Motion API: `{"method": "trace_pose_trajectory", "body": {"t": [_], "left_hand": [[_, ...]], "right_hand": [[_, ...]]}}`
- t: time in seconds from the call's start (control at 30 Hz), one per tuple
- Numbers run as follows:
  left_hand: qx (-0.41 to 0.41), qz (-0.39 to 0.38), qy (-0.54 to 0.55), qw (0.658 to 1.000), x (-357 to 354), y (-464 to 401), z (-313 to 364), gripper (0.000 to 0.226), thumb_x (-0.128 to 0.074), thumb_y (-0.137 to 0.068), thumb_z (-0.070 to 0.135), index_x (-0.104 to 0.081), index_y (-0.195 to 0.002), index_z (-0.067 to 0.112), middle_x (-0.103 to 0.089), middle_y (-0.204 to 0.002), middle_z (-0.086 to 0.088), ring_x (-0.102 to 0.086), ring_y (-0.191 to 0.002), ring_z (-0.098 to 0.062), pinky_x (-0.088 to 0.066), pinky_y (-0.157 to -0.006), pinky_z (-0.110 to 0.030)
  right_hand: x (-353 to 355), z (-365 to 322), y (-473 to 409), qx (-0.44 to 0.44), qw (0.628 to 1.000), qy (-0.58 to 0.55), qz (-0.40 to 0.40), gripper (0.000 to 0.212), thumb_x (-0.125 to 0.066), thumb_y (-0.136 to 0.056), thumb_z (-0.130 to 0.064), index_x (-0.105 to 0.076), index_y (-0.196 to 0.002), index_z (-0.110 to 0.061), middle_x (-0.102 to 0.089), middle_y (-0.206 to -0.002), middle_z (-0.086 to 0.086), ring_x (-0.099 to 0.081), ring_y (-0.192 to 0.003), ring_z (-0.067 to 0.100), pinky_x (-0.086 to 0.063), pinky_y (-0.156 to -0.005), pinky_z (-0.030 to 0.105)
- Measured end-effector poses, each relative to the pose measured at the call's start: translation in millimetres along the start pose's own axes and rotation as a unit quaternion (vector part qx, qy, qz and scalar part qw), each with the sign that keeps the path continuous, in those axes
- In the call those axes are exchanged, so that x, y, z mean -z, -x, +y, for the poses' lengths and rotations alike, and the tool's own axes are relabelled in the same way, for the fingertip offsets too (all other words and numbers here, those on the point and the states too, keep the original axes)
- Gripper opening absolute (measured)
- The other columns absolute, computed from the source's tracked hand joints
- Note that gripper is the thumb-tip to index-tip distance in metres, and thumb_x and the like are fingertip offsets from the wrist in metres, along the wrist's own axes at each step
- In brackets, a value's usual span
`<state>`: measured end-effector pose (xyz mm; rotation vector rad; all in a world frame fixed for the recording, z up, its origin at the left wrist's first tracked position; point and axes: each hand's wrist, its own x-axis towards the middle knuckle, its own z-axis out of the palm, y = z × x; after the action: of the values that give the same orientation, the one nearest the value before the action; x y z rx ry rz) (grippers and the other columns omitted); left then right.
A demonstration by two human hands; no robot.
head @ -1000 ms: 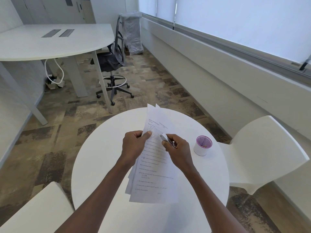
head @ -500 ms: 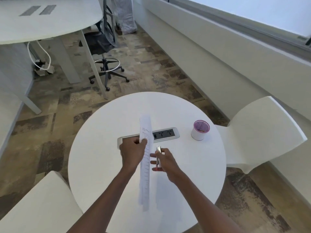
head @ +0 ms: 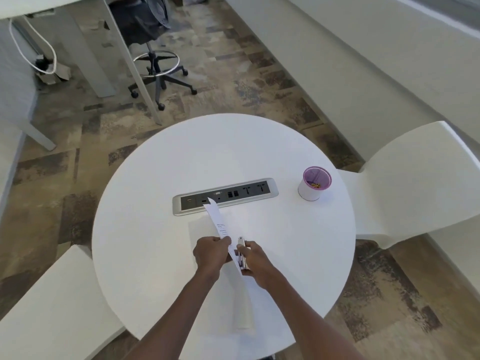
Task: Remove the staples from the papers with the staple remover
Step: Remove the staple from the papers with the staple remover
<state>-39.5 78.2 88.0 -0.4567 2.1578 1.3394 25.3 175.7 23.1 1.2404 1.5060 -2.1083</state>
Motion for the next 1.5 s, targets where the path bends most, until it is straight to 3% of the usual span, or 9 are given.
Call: {"method": "trace_pose_trajectory", "body": {"t": [0.2, 0.3, 0.43, 0.5, 0.6, 0.73, 1.07, 1.3, 1.5], "left_hand": [[0.030, -0.008, -0.012, 0.999, -28.3, -16.0, -11.0, 0.014, -0.073, -0.074, 0.005, -0.070, -0.061, 0.006, -0.073, -0.064, -0.005, -0.074, -0.057, -0.025, -0.064, -0.068, -0.045], [0.040, -0.014, -0.011, 0.999, -39.5, -22.3, -19.0, 0.015, -0.075, -0.076, 0.009, -0.071, -0.065, 0.000, -0.075, -0.069, -0.011, -0.073, -0.057, -0.022, -0.064, -0.073, -0.043], [0.073, -0.016, 0.044, 0.996, -48.7, -29.1, -29.4, 0.018, -0.071, -0.083, 0.010, -0.072, -0.067, 0.001, -0.075, -0.070, -0.008, -0.075, -0.066, -0.026, -0.063, -0.078, -0.045], [0.093, -0.016, 0.075, 0.993, -50.8, -30.7, -31.5, 0.017, -0.069, -0.084, 0.008, -0.070, -0.067, 0.006, -0.076, -0.074, -0.010, -0.075, -0.068, -0.028, -0.063, -0.080, -0.044], [0.115, -0.025, 0.116, 0.986, -51.9, -31.6, -32.2, 0.007, -0.067, -0.086, 0.006, -0.072, -0.085, 0.001, -0.076, -0.088, -0.017, -0.076, -0.071, -0.028, -0.063, -0.079, -0.042], [0.123, -0.033, 0.149, 0.981, -54.4, -32.4, -34.2, 0.018, -0.066, -0.088, 0.005, -0.071, -0.101, -0.005, -0.075, -0.096, -0.020, -0.075, -0.080, -0.031, -0.062, -0.080, -0.041], [0.132, -0.018, 0.173, 0.976, -59.8, -31.2, -38.5, 0.017, -0.065, -0.087, 0.007, -0.072, -0.071, 0.007, -0.077, -0.081, -0.010, -0.075, -0.074, -0.023, -0.060, -0.088, -0.041], [0.123, -0.032, 0.159, 0.979, -60.4, -24.3, -47.0, 0.020, -0.063, -0.088, 0.012, -0.073, -0.071, 0.005, -0.078, -0.080, -0.011, -0.076, -0.083, -0.024, -0.055, -0.096, -0.044], [0.116, -0.019, 0.137, 0.983, -61.7, -22.4, -53.3, 0.030, -0.066, -0.087, 0.019, -0.064, -0.058, 0.010, -0.074, -0.071, -0.010, -0.074, -0.076, -0.023, -0.052, -0.072, -0.031]], "right_hand": [[29.1, 6.1, -12.9, 0.021, 0.998, 0.054, 0.034, 0.025, -0.059, -0.092, -0.023, -0.055, -0.114, -0.011, -0.076, -0.099, 0.003, -0.068, -0.070, 0.019, -0.052, -0.056, 0.025], [41.0, 9.6, -15.1, 0.046, 0.992, 0.098, 0.067, 0.013, -0.066, -0.086, -0.019, -0.060, -0.090, -0.009, -0.069, -0.082, 0.004, -0.065, -0.062, 0.015, -0.048, -0.053, 0.026], [50.5, 8.0, -11.8, 0.080, 0.987, 0.112, 0.078, 0.034, -0.071, -0.087, -0.033, -0.058, -0.065, -0.010, -0.055, -0.062, 0.005, -0.062, -0.053, 0.016, -0.048, -0.047, 0.026], [53.4, 2.6, -9.7, 0.083, 0.988, 0.101, 0.078, 0.035, -0.074, -0.084, -0.032, -0.067, -0.070, 0.000, -0.061, -0.063, 0.007, -0.059, -0.052, 0.018, -0.049, -0.048, 0.026], [54.2, -8.7, -7.7, 0.082, 0.990, 0.081, 0.076, 0.037, -0.080, -0.080, -0.028, -0.071, -0.080, 0.008, -0.065, -0.066, 0.010, -0.057, -0.050, 0.020, -0.049, -0.048, 0.024], [50.8, -18.4, -8.2, 0.067, 0.990, 0.101, 0.072, 0.029, -0.076, -0.078, -0.018, -0.071, -0.076, 0.010, -0.065, -0.063, 0.012, -0.056, -0.047, 0.022, -0.050, -0.050, 0.025], [35.7, -21.7, -11.3, 0.061, 0.976, 0.166, 0.123, 0.032, -0.072, -0.081, -0.015, -0.064, -0.068, 0.013, -0.062, -0.057, 0.012, -0.057, -0.036, 0.019, -0.049, -0.046, 0.025], [29.0, -16.2, -13.0, 0.074, 0.968, 0.190, 0.148, 0.027, -0.070, -0.083, -0.019, -0.063, -0.065, -0.001, -0.058, -0.059, 0.014, -0.058, -0.035, 0.018, -0.051, -0.049, 0.027], [18.1, -11.6, -11.5, 0.079, 0.957, 0.217, 0.178, 0.034, -0.063, -0.082, -0.017, -0.050, -0.054, -0.006, -0.056, -0.046, 0.010, -0.056, -0.038, 0.022, -0.049, -0.051, 0.029]]}}
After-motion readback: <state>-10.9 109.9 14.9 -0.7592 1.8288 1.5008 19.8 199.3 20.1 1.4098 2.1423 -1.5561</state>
